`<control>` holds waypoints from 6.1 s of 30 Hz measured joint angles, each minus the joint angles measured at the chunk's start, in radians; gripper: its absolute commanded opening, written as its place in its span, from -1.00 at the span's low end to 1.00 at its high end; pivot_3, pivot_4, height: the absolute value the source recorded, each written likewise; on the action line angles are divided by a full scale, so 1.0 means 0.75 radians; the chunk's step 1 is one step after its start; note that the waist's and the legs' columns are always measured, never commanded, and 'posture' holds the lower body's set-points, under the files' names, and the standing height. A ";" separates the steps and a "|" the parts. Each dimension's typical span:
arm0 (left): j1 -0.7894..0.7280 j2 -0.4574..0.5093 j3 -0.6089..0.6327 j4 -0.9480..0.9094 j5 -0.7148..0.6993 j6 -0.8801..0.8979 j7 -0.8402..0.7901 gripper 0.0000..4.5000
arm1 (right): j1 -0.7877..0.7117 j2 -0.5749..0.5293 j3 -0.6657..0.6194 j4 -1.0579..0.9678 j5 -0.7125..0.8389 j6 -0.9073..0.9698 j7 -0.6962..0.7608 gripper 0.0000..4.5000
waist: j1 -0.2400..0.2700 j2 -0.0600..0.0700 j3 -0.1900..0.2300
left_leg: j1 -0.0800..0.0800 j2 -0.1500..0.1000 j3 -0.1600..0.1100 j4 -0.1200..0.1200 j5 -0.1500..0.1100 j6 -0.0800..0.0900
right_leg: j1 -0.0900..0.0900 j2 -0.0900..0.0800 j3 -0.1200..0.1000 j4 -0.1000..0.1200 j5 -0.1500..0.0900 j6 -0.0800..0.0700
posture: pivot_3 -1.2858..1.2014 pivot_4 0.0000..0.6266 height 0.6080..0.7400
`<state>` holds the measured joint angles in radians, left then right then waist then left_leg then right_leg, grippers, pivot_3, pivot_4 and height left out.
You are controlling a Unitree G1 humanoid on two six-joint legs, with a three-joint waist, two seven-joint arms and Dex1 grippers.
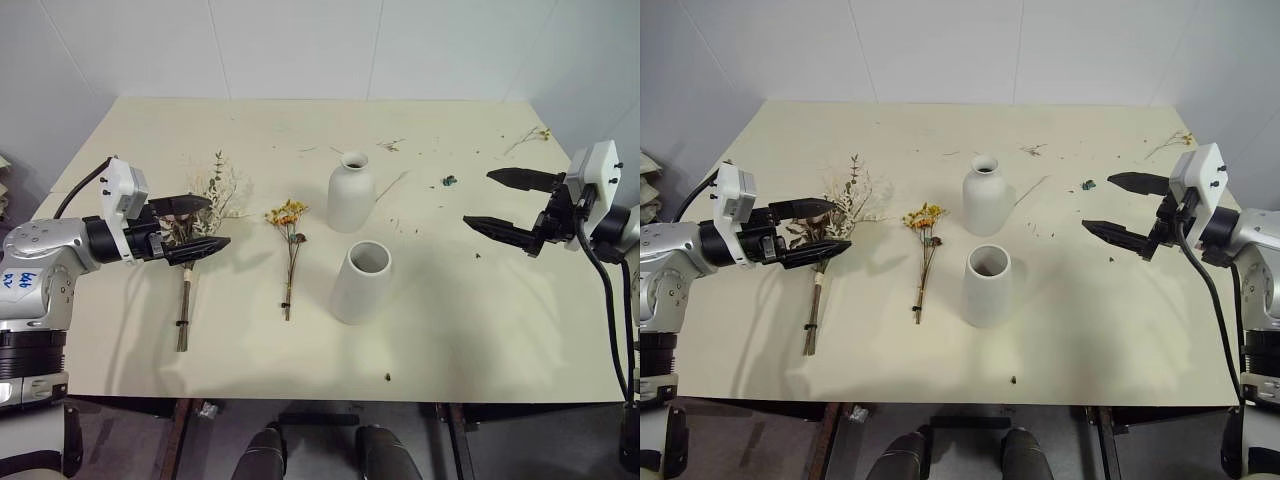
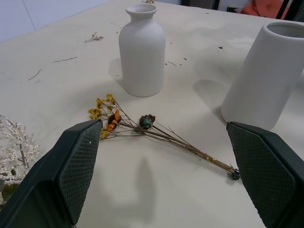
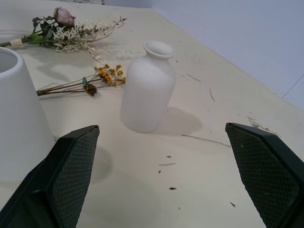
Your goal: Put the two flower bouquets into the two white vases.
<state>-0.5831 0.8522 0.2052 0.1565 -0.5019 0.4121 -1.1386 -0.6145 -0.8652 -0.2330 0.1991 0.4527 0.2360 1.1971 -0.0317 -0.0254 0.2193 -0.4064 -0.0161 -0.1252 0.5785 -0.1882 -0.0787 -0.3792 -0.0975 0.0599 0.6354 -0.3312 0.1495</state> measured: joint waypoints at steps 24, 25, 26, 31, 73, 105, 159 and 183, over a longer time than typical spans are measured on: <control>-0.152 0.377 -0.278 -0.311 0.193 1.174 0.427 0.98 | -0.211 0.126 0.114 0.185 -0.032 -0.139 0.093 1.00 | -0.027 0.000 0.000 | 0.000 0.000 -0.001 -0.002 -0.002 -0.001 | -0.002 0.001 0.001 0.002 -0.003 0.001 | 0.03 -0.52 1.00; -0.152 0.378 -0.290 -0.315 0.193 1.215 0.442 0.98 | -0.213 0.126 0.114 0.185 -0.032 -0.142 0.102 1.00 | -0.029 0.000 0.000 | -0.001 0.000 -0.001 -0.002 -0.002 -0.001 | -0.002 0.002 0.001 0.002 -0.003 0.001 | 0.03 -0.52 1.00; -0.149 0.382 -0.307 -0.330 0.195 1.258 0.460 0.98 | -0.214 0.126 0.115 0.185 -0.031 -0.141 0.113 1.00 | -0.029 0.000 0.000 | -0.001 0.000 -0.001 -0.002 -0.002 -0.001 | -0.002 0.002 0.001 0.002 -0.003 0.001 | 0.03 -0.52 1.00; -0.075 0.448 -0.329 -0.393 0.194 1.347 0.490 0.98 | -0.219 0.104 0.131 0.102 0.001 -0.096 0.192 1.00 | -0.037 0.000 0.000 | -0.002 0.002 0.001 -0.002 -0.003 -0.002 | -0.007 0.002 0.002 0.004 -0.004 0.000 | 0.03 -0.52 1.00; -0.296 0.118 -0.476 -0.026 0.183 1.358 0.660 0.98 | -0.277 0.063 0.247 0.056 0.085 -0.022 0.424 1.00 | -0.004 -0.001 0.000 | -0.005 0.001 0.002 0.004 -0.003 -0.004 | -0.009 0.002 0.002 0.010 -0.004 0.000 | 0.03 -0.52 1.00; -0.339 0.092 -0.530 0.097 0.245 1.276 0.573 -0.95 | -0.328 0.062 0.247 0.107 0.086 -0.023 0.425 1.00 | 0.002 0.000 0.000 | -0.017 0.000 0.001 0.018 -0.003 -0.003 | -0.018 0.002 0.002 0.017 -0.002 0.002 | 0.03 -0.52 1.00; -1.224 -0.998 0.233 1.548 0.209 -0.898 0.338 -0.95 | 0.358 -0.059 -0.276 -0.541 0.232 0.155 -0.170 1.00 | 0.006 -0.003 0.000 | -0.022 -0.004 0.003 0.025 -0.002 -0.002 | -0.017 -0.001 0.004 0.011 0.003 0.011 | 0.03 -0.52 1.00; -1.185 -1.066 0.194 1.594 0.468 -1.062 0.780 -0.95 | 0.514 -0.005 -0.322 -0.802 0.366 0.234 -0.425 1.00 | 0.010 -0.003 0.000 | -0.022 -0.004 0.003 0.025 -0.002 0.000 | -0.016 -0.001 0.004 0.011 0.004 0.012 | 0.03 -0.52 1.00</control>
<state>-1.4719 0.0526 0.3508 1.3522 -0.1510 -0.3843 -0.5535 -0.2287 -0.8687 -0.4746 -0.4025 0.7269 0.4116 0.8784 -0.0244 -0.0276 0.2196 -0.4230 -0.0193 -0.1231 0.5974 -0.1899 -0.0788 -0.3911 -0.0979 0.0629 0.6436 -0.3286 0.1583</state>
